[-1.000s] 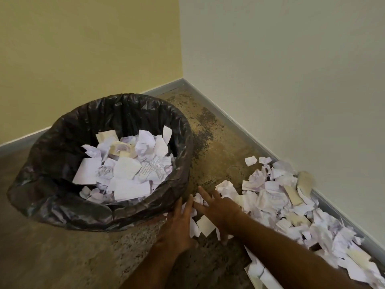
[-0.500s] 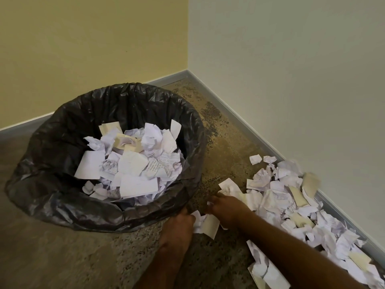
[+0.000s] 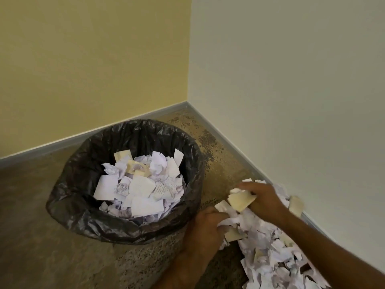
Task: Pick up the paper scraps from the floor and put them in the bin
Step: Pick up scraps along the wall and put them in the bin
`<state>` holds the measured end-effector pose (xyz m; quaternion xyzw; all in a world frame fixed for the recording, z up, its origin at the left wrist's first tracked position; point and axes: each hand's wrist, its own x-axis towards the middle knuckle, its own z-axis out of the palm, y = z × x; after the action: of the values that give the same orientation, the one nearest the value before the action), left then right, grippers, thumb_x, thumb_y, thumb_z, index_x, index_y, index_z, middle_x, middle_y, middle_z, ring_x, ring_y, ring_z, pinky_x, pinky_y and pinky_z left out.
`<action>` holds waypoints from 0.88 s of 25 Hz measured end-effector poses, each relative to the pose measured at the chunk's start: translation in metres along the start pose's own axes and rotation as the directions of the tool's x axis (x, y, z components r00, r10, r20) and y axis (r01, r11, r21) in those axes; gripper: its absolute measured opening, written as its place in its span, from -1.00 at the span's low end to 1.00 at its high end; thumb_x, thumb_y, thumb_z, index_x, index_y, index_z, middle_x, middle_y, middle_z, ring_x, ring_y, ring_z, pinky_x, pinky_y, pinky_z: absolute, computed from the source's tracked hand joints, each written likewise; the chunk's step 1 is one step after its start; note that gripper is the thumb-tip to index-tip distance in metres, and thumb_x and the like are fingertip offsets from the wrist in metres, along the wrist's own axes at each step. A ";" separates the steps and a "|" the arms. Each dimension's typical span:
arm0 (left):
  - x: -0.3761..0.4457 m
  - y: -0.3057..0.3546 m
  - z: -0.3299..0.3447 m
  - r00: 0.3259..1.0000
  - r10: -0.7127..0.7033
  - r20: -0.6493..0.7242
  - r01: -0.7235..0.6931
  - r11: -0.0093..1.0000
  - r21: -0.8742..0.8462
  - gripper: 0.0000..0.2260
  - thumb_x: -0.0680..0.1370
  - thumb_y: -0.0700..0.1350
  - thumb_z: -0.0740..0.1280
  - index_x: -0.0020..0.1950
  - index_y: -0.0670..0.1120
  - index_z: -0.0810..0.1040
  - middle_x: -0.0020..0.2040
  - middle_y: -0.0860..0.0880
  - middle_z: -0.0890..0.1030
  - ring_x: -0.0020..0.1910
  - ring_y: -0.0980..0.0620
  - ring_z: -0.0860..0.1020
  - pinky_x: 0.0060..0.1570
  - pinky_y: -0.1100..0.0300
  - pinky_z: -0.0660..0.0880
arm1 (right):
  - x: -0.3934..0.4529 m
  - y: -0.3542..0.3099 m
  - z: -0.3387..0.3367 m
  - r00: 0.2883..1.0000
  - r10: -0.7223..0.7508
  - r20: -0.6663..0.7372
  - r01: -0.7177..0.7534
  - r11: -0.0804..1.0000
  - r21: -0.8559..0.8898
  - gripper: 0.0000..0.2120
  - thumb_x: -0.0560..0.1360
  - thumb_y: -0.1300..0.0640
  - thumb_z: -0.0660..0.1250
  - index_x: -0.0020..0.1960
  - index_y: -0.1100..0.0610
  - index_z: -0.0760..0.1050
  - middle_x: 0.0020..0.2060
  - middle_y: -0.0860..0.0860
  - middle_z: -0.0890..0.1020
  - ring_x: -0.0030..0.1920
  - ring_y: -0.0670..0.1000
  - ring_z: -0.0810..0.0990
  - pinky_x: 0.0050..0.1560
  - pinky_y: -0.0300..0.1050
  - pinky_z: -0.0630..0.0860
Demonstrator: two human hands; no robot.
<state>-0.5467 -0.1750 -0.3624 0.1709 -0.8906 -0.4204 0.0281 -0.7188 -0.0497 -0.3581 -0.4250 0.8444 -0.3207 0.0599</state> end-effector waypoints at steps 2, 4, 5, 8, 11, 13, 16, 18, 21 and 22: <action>-0.003 0.038 -0.022 0.988 0.124 -0.094 -0.129 0.990 -0.056 -0.71 0.52 -0.02 0.43 0.23 0.04 0.63 0.17 0.05 0.58 0.10 0.05 0.56 0.11 0.20 0.52 | 0.015 -0.025 -0.043 0.989 0.084 -0.123 -0.076 0.994 0.073 -0.50 0.23 0.31 0.59 0.08 -0.04 0.60 -0.04 0.00 0.70 -0.03 -0.05 0.67 -0.07 -0.45 0.50; -0.008 0.077 -0.055 0.936 0.260 -0.236 -0.280 0.959 -0.052 -0.76 0.48 0.01 0.45 0.14 0.05 0.67 0.10 0.08 0.63 0.00 0.13 0.60 0.01 0.24 0.57 | 0.034 -0.060 -0.084 0.980 0.137 -0.145 -0.107 0.975 0.195 -0.50 0.24 0.32 0.61 0.07 -0.08 0.63 -0.03 -0.06 0.70 -0.05 -0.09 0.66 -0.08 -0.41 0.52; -0.011 0.093 -0.075 0.903 0.303 -0.305 -0.325 0.945 -0.025 -0.79 0.48 0.01 0.45 0.10 0.06 0.68 0.07 0.11 0.64 -0.05 0.19 0.60 -0.05 0.28 0.59 | 0.044 -0.078 -0.099 0.981 0.134 -0.138 -0.097 0.964 0.249 -0.53 0.26 0.31 0.60 0.06 -0.08 0.65 -0.04 -0.09 0.70 -0.05 -0.11 0.67 -0.06 -0.34 0.55; -0.013 0.115 -0.146 0.875 0.205 -0.438 -0.241 0.970 -0.026 -0.80 0.46 0.01 0.47 0.08 0.08 0.66 0.03 0.21 0.55 -0.08 0.27 0.57 -0.10 0.29 0.60 | 0.076 -0.138 -0.124 0.993 0.060 -0.104 -0.020 0.937 0.350 -0.60 0.30 0.31 0.57 0.09 0.03 0.67 -0.05 -0.09 0.71 -0.03 -0.08 0.67 -0.04 -0.16 0.60; -0.011 0.089 -0.211 0.846 0.008 -0.533 -0.038 0.998 -0.046 -0.73 0.38 0.06 0.53 0.07 0.12 0.67 0.01 0.18 0.61 -0.07 0.17 0.60 0.01 0.18 0.60 | 0.108 -0.186 -0.116 0.996 0.001 -0.084 0.029 0.935 0.353 -0.55 0.25 0.22 0.63 0.12 0.05 0.67 -0.01 -0.06 0.70 -0.01 -0.08 0.65 -0.03 -0.21 0.56; -0.010 0.058 -0.238 0.821 -0.065 -0.567 0.081 0.997 0.004 -0.73 0.38 0.04 0.55 0.06 0.08 0.70 -0.01 0.09 0.67 -0.05 0.07 0.63 0.05 0.08 0.59 | 0.123 -0.207 -0.096 0.999 -0.011 -0.037 0.023 0.947 0.320 -0.52 0.23 0.21 0.64 0.13 0.06 0.66 0.00 -0.02 0.69 0.00 -0.07 0.63 0.00 -0.22 0.54; -0.013 0.019 -0.256 0.861 -0.197 -0.469 0.281 0.953 0.115 -0.67 0.40 0.03 0.54 0.15 0.08 0.66 0.02 0.01 0.68 0.00 -0.02 0.63 0.05 0.06 0.56 | 0.132 -0.226 -0.056 0.978 -0.168 0.126 0.156 0.983 0.096 -0.49 0.24 0.18 0.64 0.17 0.01 0.63 0.07 -0.01 0.68 0.07 -0.06 0.61 0.08 -0.11 0.54; -0.012 0.003 -0.258 0.885 -0.268 -0.380 0.401 0.853 0.334 -0.43 0.37 0.17 0.52 0.35 0.10 0.51 0.25 0.00 0.59 0.20 -0.07 0.54 0.14 -0.03 0.52 | 0.131 -0.230 -0.033 0.917 -0.240 0.319 0.293 0.947 -0.130 -0.35 0.27 0.13 0.62 0.33 -0.03 0.52 0.21 -0.03 0.62 0.20 -0.02 0.55 0.19 -0.07 0.48; -0.005 0.003 -0.255 0.892 -0.299 -0.338 0.444 0.713 0.542 -0.22 0.38 0.32 0.43 0.50 0.10 0.25 0.45 0.00 0.35 0.41 -0.13 0.29 0.23 -0.15 0.44 | 0.123 -0.223 -0.022 0.871 -0.232 0.433 0.370 0.889 -0.269 -0.12 0.29 0.08 0.60 0.51 -0.01 0.26 0.40 0.00 0.45 0.37 0.02 0.38 0.33 -0.08 0.31; -0.003 0.012 -0.254 0.900 -0.255 -0.354 0.421 0.717 0.555 -0.27 0.41 0.30 0.40 0.49 0.10 0.24 0.43 0.01 0.35 0.40 -0.12 0.28 0.22 -0.16 0.44 | 0.119 -0.218 -0.028 0.894 -0.247 0.374 0.351 0.905 -0.242 -0.13 0.30 0.07 0.59 0.51 -0.01 0.26 0.40 0.00 0.44 0.37 0.01 0.38 0.34 -0.07 0.30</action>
<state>-0.4981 -0.3543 -0.1891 0.3834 -0.9203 -0.0772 0.0054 -0.6560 -0.2200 -0.1867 -0.6032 0.7844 -0.1161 0.0860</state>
